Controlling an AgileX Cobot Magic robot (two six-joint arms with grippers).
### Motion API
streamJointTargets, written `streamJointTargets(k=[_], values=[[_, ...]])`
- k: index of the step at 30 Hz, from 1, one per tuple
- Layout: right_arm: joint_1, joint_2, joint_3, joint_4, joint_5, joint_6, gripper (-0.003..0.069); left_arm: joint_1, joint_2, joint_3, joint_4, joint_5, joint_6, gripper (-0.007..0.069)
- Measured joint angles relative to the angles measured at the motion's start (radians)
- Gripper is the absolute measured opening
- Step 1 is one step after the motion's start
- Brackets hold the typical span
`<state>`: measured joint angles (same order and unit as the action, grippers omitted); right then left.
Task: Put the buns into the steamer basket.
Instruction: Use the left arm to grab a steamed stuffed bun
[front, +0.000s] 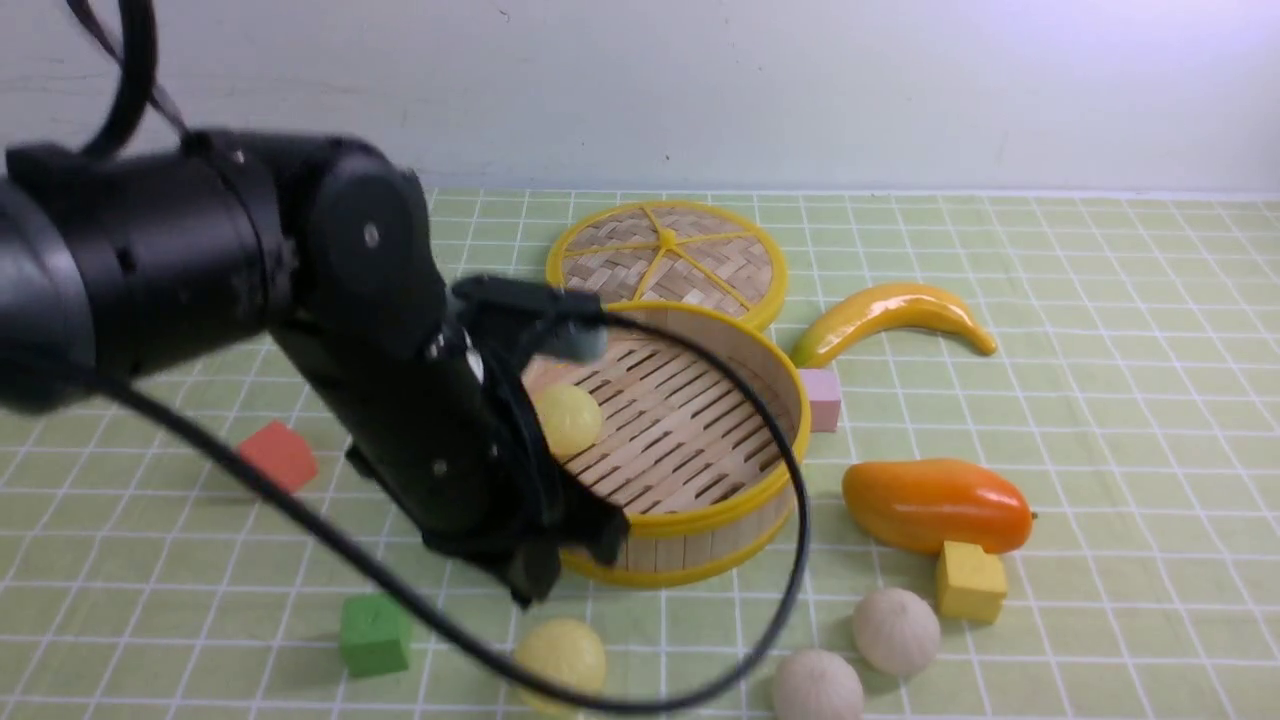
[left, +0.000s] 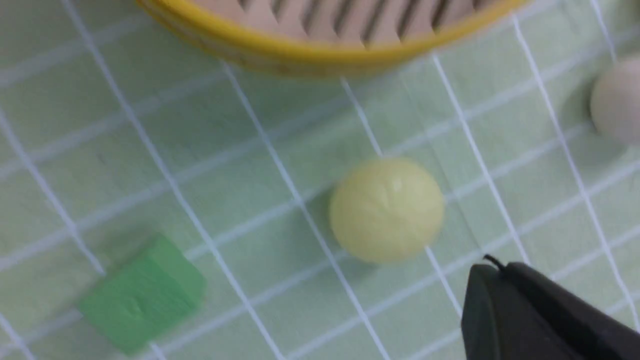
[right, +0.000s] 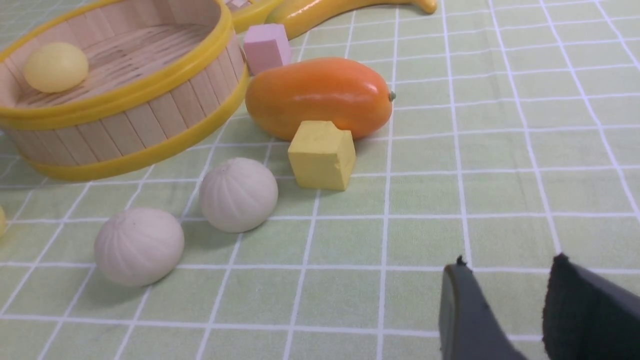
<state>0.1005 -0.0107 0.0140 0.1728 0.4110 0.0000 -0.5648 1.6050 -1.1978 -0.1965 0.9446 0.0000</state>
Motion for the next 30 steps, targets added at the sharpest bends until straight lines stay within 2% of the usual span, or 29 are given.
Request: streamJointTargets(k=[3,5,12,13,15,21,30], values=[[0.000,0.000,0.000,0.000,0.000,0.000,0.0239,-0.037,-0.004,0.066,0.007,-0.033,-0.032,-0.0008],[0.000,0.000,0.000,0.000,0.000,0.000,0.0239,-0.041,0.003,0.073,0.008,-0.057,-0.040,0.0025],[0.000,0.000,0.000,0.000,0.000,0.000,0.0239,-0.041,0.071,0.073,0.014,-0.184,-0.046,0.0260],[0.000,0.000,0.000,0.000,0.000,0.000,0.0239,-0.041,0.074,0.073,0.014,-0.186,-0.046,0.0260],[0.000,0.000,0.000,0.000,0.000,0.000,0.0239,-0.041,0.107,0.073,0.021,-0.201,-0.046,0.0308],[0.000,0.000,0.000,0.000,0.000,0.000,0.0239,-0.041,0.151,0.073,0.068,-0.250,-0.046,0.0311],[0.000,0.000,0.000,0.000,0.000,0.000,0.0239,-0.041,0.182,0.073,0.109,-0.287,-0.046,0.0230]])
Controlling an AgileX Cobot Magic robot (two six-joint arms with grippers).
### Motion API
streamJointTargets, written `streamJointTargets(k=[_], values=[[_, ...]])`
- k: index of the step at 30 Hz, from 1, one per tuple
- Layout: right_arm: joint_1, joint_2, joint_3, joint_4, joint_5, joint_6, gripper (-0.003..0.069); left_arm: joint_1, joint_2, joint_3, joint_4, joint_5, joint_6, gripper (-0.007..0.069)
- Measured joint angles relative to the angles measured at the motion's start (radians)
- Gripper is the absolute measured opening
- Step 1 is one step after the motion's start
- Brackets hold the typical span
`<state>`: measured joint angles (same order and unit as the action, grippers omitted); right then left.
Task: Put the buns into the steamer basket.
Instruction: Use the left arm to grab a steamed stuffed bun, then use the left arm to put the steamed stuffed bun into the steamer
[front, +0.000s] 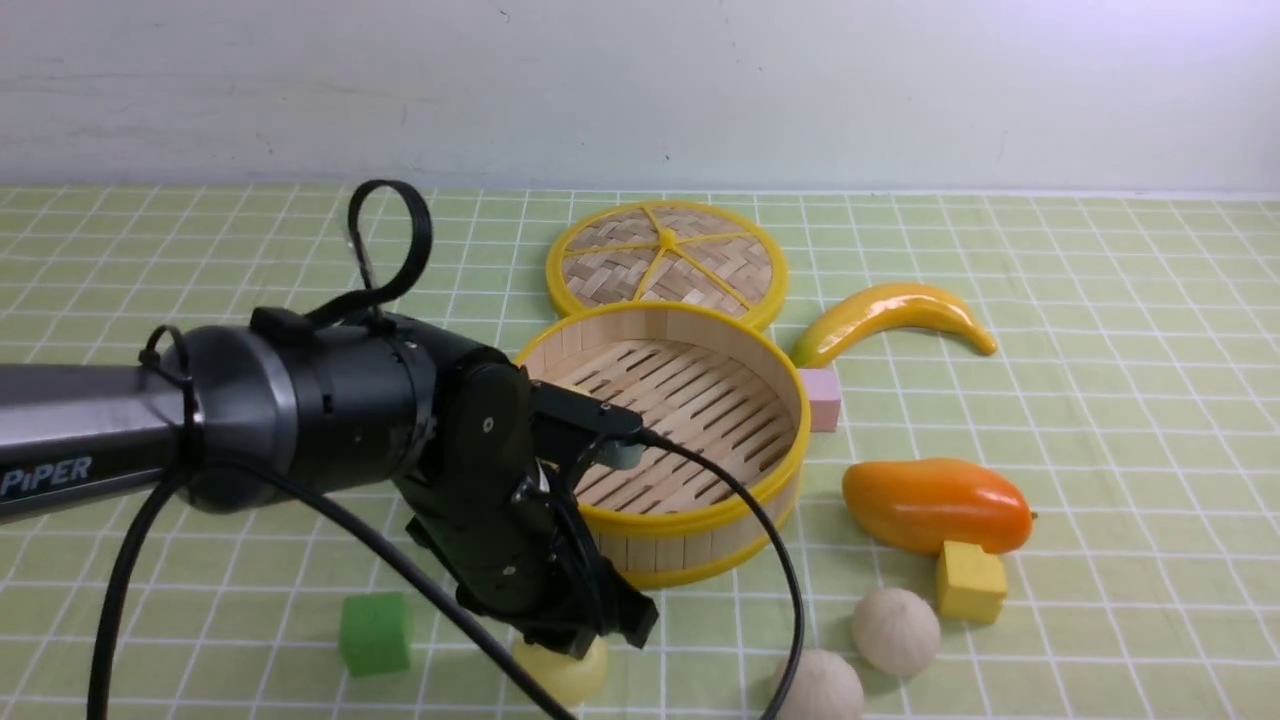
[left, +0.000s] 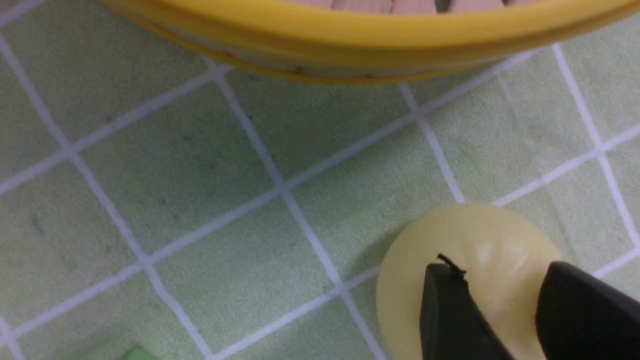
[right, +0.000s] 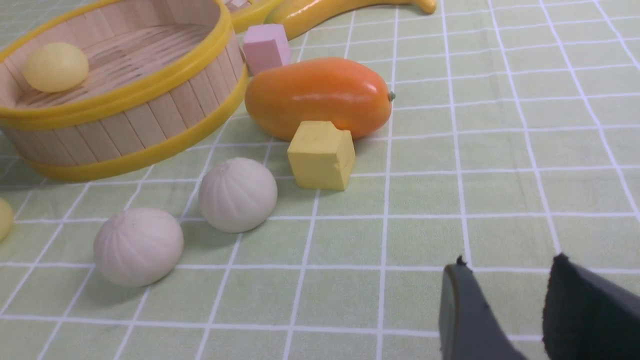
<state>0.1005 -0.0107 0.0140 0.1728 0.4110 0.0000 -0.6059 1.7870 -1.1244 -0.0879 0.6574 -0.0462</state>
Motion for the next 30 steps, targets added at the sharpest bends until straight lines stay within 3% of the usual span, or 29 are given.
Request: streamJointTargets(k=[2,6,8,15,20,25,30], values=[[0.000,0.000,0.000,0.000,0.000,0.000,0.0239,0.000,0.003,0.000,0.001,0.003,-0.001,0.0209],[0.000,0.000,0.000,0.000,0.000,0.000,0.0239,0.000,0.006,0.000,0.002,0.045,-0.003,0.0034],[0.000,0.000,0.000,0.000,0.000,0.000,0.0239,0.000,0.006,-0.001,0.002,0.065,-0.003,-0.0011],[0.000,0.000,0.000,0.000,0.000,0.000,0.0239,0.000,-0.092,-0.065,-0.048,0.152,0.002,-0.0013],[0.000,0.000,0.000,0.000,0.000,0.000,0.0239,0.000,-0.133,-0.203,-0.052,0.105,0.054,-0.0013],[0.000,0.000,0.000,0.000,0.000,0.000,0.0239,0.000,-0.027,-0.314,-0.040,0.036,0.111,-0.0013],[0.000,0.000,0.000,0.000,0.000,0.000,0.0239,0.000,0.125,-0.397,0.053,0.019,0.071,-0.0010]])
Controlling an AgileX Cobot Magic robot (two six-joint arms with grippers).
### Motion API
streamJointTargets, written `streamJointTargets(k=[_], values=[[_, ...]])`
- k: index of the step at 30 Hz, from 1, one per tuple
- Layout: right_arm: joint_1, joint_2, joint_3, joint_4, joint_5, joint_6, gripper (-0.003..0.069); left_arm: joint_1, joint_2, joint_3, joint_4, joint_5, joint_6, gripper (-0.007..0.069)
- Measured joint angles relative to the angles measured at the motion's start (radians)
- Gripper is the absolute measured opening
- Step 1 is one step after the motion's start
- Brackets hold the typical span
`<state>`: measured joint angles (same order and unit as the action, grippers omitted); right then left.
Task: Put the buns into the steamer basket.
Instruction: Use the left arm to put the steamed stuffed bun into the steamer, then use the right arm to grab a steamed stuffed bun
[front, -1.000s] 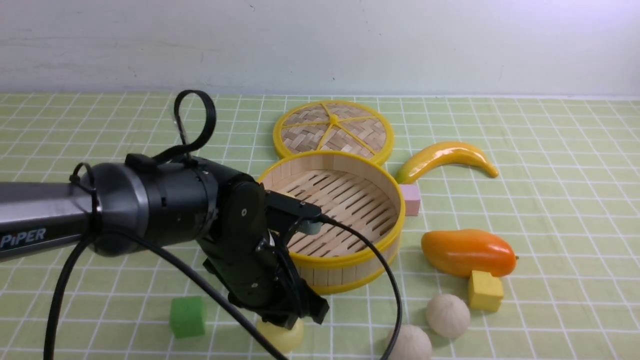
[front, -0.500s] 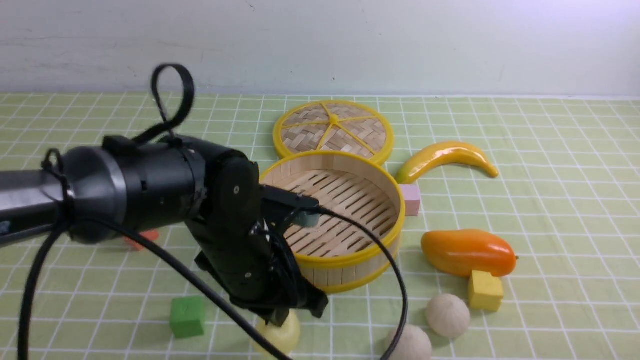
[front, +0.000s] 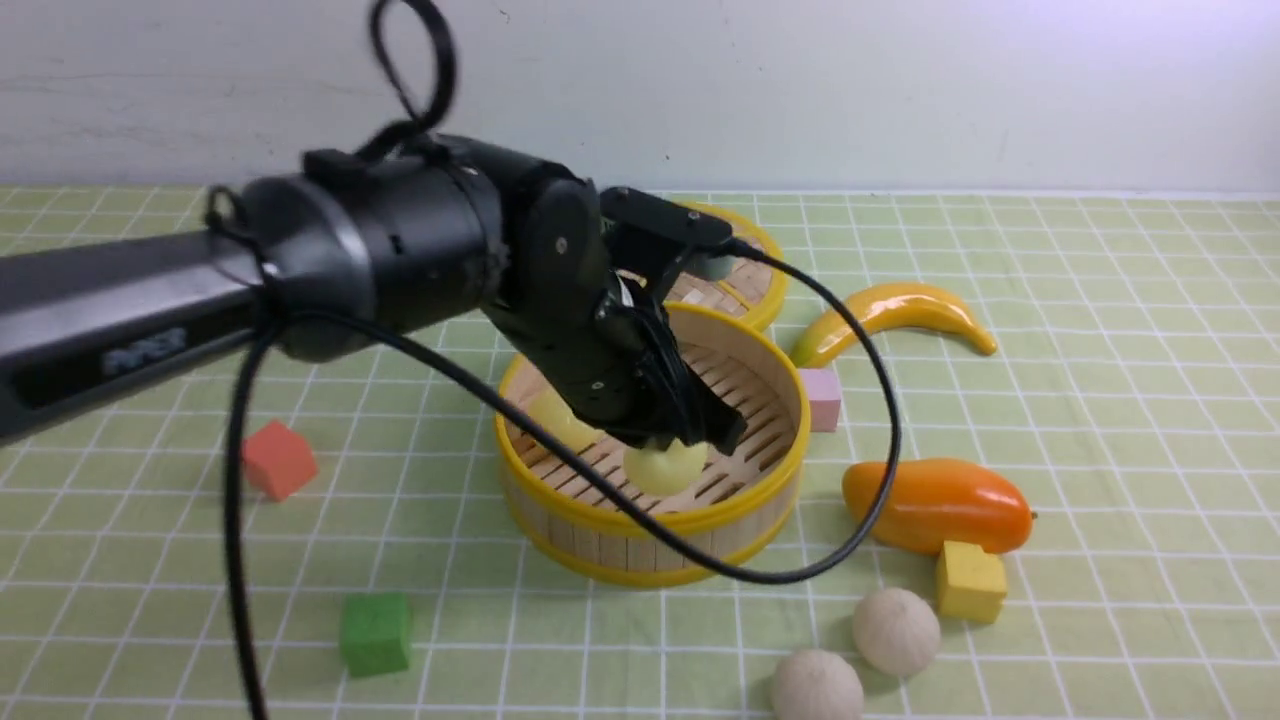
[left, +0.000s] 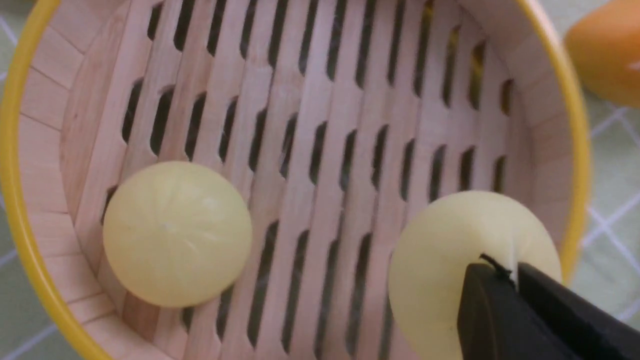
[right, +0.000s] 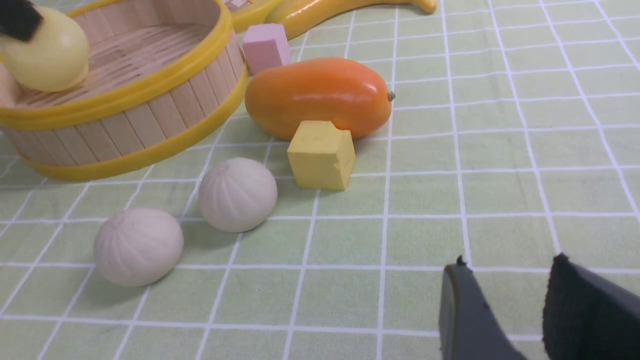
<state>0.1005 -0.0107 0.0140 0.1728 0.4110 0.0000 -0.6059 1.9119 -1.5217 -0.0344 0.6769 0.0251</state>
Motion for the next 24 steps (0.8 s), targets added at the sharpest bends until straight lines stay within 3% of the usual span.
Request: streamJointTargets(k=[5,9,10,11,12,13,14,15,17,19,20,23,24], values=[[0.000,0.000,0.000,0.000,0.000,0.000,0.0239,0.000,0.112,-0.068,0.114,0.040,-0.120,0.0059],[0.000,0.000,0.000,0.000,0.000,0.000,0.0239,0.001,0.117,-0.088,0.133,0.056,-0.168,0.0211],[0.000,0.000,0.000,0.000,0.000,0.000,0.0239,0.001,0.104,-0.088,0.132,0.066,-0.181,0.0291],[0.000,0.000,0.000,0.000,0.000,0.000,0.0239,0.001,0.101,-0.088,0.132,0.068,-0.181,0.0302],[0.000,0.000,0.000,0.000,0.000,0.000,0.0239,0.000,0.078,-0.088,0.127,0.085,-0.194,0.0391],[0.000,0.000,0.000,0.000,0.000,0.000,0.0239,0.000,0.074,-0.088,0.127,0.088,-0.194,0.0391],[0.000,0.000,0.000,0.000,0.000,0.000,0.0239,0.000,0.031,-0.088,0.118,0.119,-0.201,0.0465],[0.000,0.000,0.000,0.000,0.000,0.000,0.0239,0.000,0.001,-0.088,0.114,0.140,-0.208,0.0491],[0.000,0.000,0.000,0.000,0.000,0.000,0.0239,0.000,-0.059,-0.088,0.107,0.184,-0.225,0.0507],[0.000,0.000,0.000,0.000,0.000,0.000,0.0239,0.000,-0.131,-0.086,0.104,0.230,-0.236,0.0473],[0.000,0.000,0.000,0.000,0.000,0.000,0.0239,0.000,-0.160,-0.079,0.104,0.241,-0.239,0.0444],[0.000,0.000,0.000,0.000,0.000,0.000,0.0239,0.000,-0.291,-0.005,0.095,0.250,-0.244,0.0262],[0.000,0.000,0.000,0.000,0.000,0.000,0.0239,0.000,-0.302,0.002,0.093,0.248,-0.243,0.0247]])
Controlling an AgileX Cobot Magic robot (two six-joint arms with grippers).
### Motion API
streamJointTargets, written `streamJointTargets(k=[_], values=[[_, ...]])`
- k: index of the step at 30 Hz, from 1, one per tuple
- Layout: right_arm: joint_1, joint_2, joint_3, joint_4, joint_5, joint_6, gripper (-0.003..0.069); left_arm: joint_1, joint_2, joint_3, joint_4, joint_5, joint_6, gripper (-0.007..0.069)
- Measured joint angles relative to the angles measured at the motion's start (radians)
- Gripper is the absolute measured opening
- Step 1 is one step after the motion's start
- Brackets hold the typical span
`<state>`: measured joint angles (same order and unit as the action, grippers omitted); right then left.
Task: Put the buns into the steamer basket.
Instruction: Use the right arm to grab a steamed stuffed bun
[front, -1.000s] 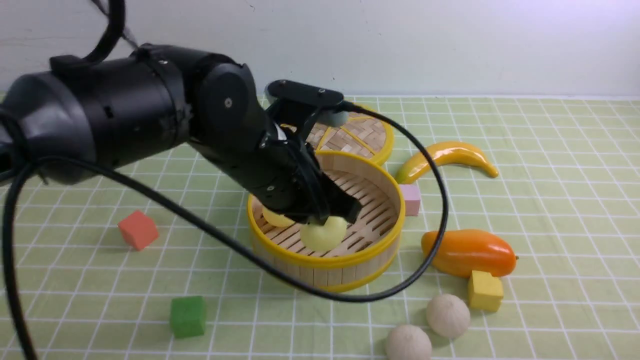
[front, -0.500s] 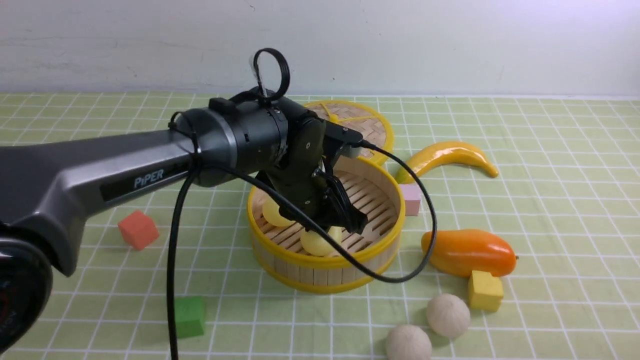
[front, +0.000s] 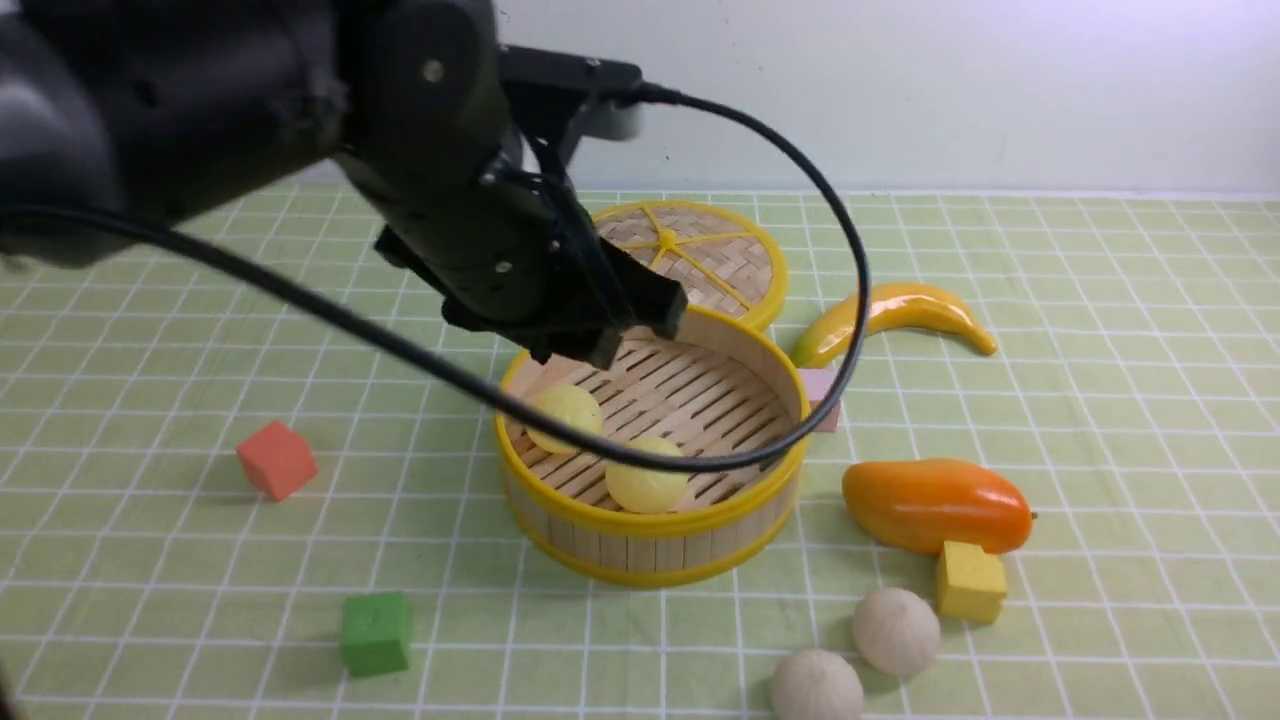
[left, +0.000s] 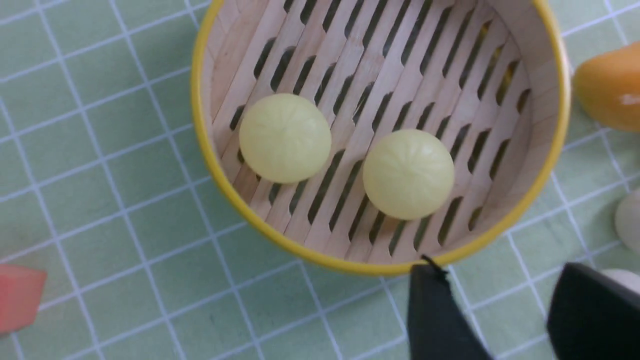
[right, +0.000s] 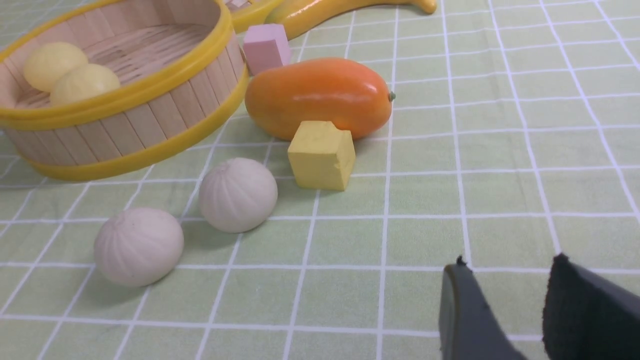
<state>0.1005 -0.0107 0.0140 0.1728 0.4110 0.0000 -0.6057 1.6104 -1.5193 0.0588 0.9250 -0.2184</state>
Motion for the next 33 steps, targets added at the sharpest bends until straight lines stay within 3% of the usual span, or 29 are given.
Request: streamJointTargets(k=[1,4,10,11,20,25,28,33], values=[[0.000,0.000,0.000,0.000,0.000,0.000,0.0239,0.000,-0.087,0.075,-0.012,-0.021,0.000,0.0122],[0.000,0.000,0.000,0.000,0.000,0.000,0.0239,0.000,-0.266,0.234,-0.034,-0.097,-0.001,-0.0013],[0.000,0.000,0.000,0.000,0.000,0.000,0.0239,0.000,-0.626,0.604,-0.120,-0.277,-0.008,-0.0013],[0.000,0.000,0.000,0.000,0.000,0.000,0.0239,0.000,-0.756,0.735,-0.155,-0.361,-0.009,-0.0013],[0.000,0.000,0.000,-0.003,-0.002,0.000,0.0239,0.000,-1.301,1.273,-0.196,-0.757,-0.012,-0.0013],[-0.001,0.000,0.005,0.065,-0.031,0.050,0.0239,0.000,-1.410,1.367,-0.202,-0.810,-0.015,-0.0013],[-0.001,0.000,0.014,0.250,-0.107,0.148,0.0239,0.000,-1.422,1.370,-0.202,-0.805,-0.015,-0.0013],[-0.001,0.000,0.014,0.381,-0.229,0.173,0.0239,0.000,-1.422,1.371,-0.202,-0.693,-0.015,-0.0013]])
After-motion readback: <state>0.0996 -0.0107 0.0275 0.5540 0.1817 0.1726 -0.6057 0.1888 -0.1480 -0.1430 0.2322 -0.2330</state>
